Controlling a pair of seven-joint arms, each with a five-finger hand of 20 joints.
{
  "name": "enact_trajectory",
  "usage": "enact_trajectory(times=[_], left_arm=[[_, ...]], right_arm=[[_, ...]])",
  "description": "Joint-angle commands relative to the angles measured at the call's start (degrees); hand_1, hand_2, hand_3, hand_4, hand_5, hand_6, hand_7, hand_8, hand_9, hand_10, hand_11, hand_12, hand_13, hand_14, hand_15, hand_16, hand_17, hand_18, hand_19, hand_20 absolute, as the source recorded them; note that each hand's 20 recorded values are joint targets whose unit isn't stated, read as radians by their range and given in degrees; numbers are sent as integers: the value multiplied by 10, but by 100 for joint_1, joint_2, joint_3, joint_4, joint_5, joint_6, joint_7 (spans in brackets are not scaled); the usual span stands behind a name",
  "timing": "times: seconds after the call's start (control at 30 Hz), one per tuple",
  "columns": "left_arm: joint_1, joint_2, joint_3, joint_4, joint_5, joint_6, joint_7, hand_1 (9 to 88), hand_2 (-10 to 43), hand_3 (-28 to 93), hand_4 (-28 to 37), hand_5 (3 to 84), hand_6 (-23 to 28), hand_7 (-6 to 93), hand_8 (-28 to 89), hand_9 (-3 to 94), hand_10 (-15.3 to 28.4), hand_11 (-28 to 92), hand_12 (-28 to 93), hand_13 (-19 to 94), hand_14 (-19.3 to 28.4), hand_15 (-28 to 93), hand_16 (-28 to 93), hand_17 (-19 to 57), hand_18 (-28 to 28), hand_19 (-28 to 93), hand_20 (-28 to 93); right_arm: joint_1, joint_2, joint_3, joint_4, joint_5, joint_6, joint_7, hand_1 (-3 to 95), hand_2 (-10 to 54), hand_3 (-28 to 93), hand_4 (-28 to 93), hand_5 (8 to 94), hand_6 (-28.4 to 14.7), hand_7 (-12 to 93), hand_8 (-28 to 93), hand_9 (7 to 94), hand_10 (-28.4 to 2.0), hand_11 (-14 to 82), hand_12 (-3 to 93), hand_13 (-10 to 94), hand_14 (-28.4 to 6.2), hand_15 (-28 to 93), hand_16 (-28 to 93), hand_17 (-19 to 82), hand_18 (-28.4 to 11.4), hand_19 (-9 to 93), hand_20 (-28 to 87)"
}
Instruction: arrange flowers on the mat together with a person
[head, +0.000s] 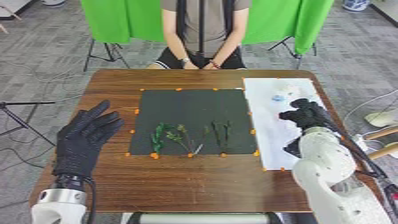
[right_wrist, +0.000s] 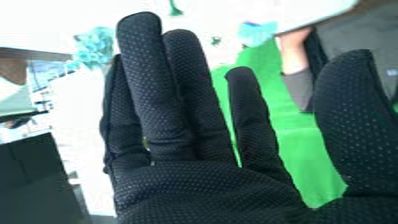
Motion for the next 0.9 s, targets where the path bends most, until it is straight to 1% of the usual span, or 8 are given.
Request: enact_trajectory(times=[0.03, 0.17, 0.37, 0.47, 0.57, 0.7, 0.8, 0.9], left_arm=[[-5, -57, -24, 13, 24, -96, -130, 227, 130, 744, -283, 426, 137, 105, -85, 409, 251, 313, 100, 311, 284, 572, -143, -32, 278, 768, -256], [-78, -84, -12, 36, 37, -150, -206, 227, 130, 744, -283, 426, 137, 104, -84, 410, 251, 312, 100, 311, 284, 572, -142, -32, 278, 768, -257], [-80, -91, -53, 38, 46, -169, -192, 227, 129, 744, -282, 425, 136, 104, -84, 409, 252, 313, 100, 310, 284, 572, -143, -32, 278, 768, -257], [-82, -96, -36, 35, 35, -159, -196, 227, 129, 744, -282, 426, 136, 105, -85, 410, 252, 312, 100, 310, 284, 572, -143, -32, 278, 768, -257], [-92, -117, -43, 48, 45, -205, -224, 228, 129, 744, -283, 426, 137, 104, -85, 410, 252, 312, 100, 311, 284, 572, -143, -32, 278, 768, -257], [-22, -90, -70, 26, 27, -141, -152, 228, 130, 743, -282, 425, 136, 105, -84, 410, 251, 312, 101, 311, 284, 573, -143, -32, 278, 768, -257], [-62, -116, -54, 37, 38, -184, -200, 228, 129, 743, -283, 425, 136, 105, -85, 410, 252, 312, 100, 310, 284, 573, -143, -32, 278, 769, -258], [-38, -104, -77, 23, 33, -163, -190, 228, 129, 743, -282, 425, 136, 105, -85, 410, 251, 312, 101, 311, 284, 573, -143, -32, 278, 769, -258]], right_arm=[[253, -19, -268, 509, 159, 191, 118, 273, -14, 782, -282, 429, 9, 116, -121, 657, -180, 223, 126, 651, -153, 551, 72, 170, -225, 677, 127], [343, -25, -477, 630, 171, 138, 201, 281, -24, 785, -282, 427, 11, 119, -122, 655, -176, 225, 126, 654, -149, 551, 73, 170, -221, 682, 119], [405, -19, -809, 726, -149, 109, -196, 304, -41, 790, -282, 438, 20, 129, -126, 659, -168, 225, 126, 657, -140, 545, 73, 171, -215, 687, 108], [473, -12, -1016, 827, -442, -238, -217, 323, -53, 794, -282, 469, 24, 133, -132, 680, -154, 225, 126, 664, -131, 536, 74, 174, -209, 689, 101], [488, 108, -1261, 838, -546, -324, -281, 362, -74, 791, -282, 562, 26, 143, -140, 720, -135, 226, 128, 681, -115, 516, 82, 183, -199, 694, 92], [475, 86, -1442, 906, -1190, -731, -663, 433, -93, 757, -282, 680, 29, 150, -97, 771, -116, 219, 139, 709, -91, 488, 104, 200, -183, 704, 75], [381, 64, -1426, 921, -1184, -744, -616, 524, -95, 697, -282, 802, 29, 158, -28, 872, -85, 146, 238, 752, -62, 461, 173, 224, -160, 718, 58], [346, 89, -1422, 941, -1344, -549, -673, 557, -95, 701, -282, 837, 22, 163, -13, 920, -73, 109, 289, 784, -46, 439, 231, 245, -154, 733, 51]])
